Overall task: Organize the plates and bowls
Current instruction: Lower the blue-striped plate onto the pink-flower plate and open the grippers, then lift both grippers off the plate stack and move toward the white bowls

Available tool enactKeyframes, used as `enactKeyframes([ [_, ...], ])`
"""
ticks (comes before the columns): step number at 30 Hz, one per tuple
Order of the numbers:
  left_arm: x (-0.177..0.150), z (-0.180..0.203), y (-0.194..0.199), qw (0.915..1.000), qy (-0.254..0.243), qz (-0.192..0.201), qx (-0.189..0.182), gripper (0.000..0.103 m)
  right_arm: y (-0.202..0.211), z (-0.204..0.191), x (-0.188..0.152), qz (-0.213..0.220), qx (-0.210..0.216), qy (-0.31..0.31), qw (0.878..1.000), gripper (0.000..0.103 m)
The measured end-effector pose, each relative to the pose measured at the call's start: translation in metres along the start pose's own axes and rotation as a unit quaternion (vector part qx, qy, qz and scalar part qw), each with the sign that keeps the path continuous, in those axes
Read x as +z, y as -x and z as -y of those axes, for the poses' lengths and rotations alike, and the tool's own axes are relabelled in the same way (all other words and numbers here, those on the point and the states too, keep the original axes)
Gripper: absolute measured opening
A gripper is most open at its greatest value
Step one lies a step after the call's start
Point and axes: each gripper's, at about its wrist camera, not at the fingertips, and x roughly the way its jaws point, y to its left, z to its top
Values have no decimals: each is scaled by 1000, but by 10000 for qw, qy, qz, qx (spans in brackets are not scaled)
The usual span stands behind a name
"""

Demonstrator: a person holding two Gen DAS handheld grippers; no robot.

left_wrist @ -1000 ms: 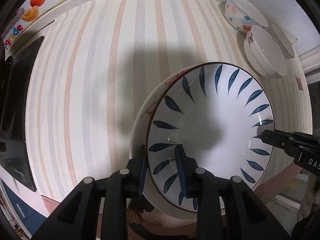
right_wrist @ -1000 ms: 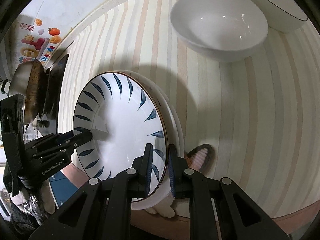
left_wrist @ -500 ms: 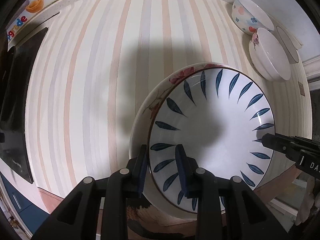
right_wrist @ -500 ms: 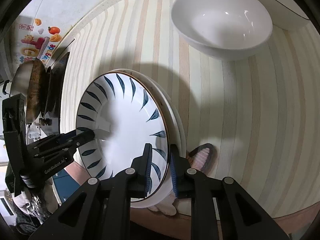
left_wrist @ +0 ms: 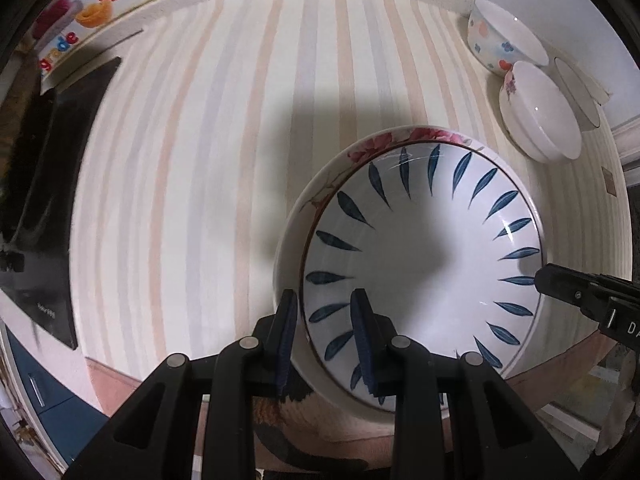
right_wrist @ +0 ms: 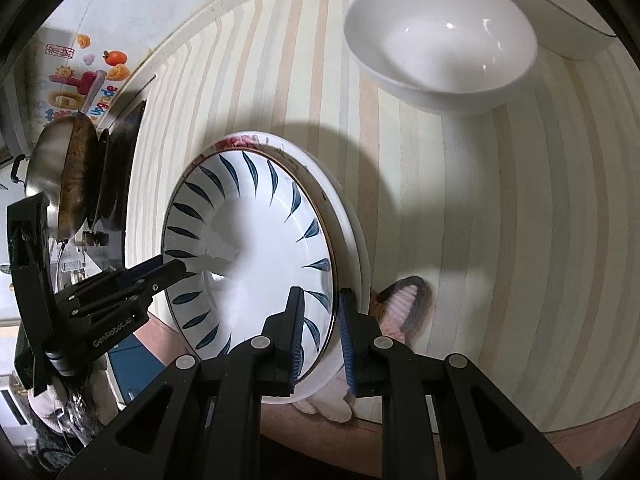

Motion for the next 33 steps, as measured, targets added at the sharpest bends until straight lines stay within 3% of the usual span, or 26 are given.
enactKeyframes([
  [7, -25, 4, 58, 9978, 32, 656, 107, 26, 40, -22, -21, 465, -278, 171, 9984, 23],
  [12, -51, 0, 101, 9945, 43, 1048, -76, 29, 78, -48, -53, 958, -570, 245, 9935, 49],
  [13, -56, 0, 110, 9937, 21, 1118, -86, 33, 87, -55, -62, 1072, -619, 262, 9920, 58],
  [15, -67, -3, 125, 9919, -29, 1269, -101, 41, 104, -68, -80, 1266, -702, 293, 9890, 67],
  [17, -78, -3, 141, 9898, -64, 1418, -143, 66, 117, -79, -93, 1408, -736, 333, 9867, 73],
  [19, -89, -4, 155, 9881, -116, 1530, -103, 83, 133, -93, -115, 1631, -839, 411, 9822, 81],
  [25, -131, -6, 190, 9809, -219, 1930, -60, 94, 161, -123, -166, 1999, -1181, 533, 9712, 91],
  [33, -174, -2, 218, 9760, -327, 2151, -97, 94, 197, -149, -223, 2479, -1376, 593, 9571, 94],
])
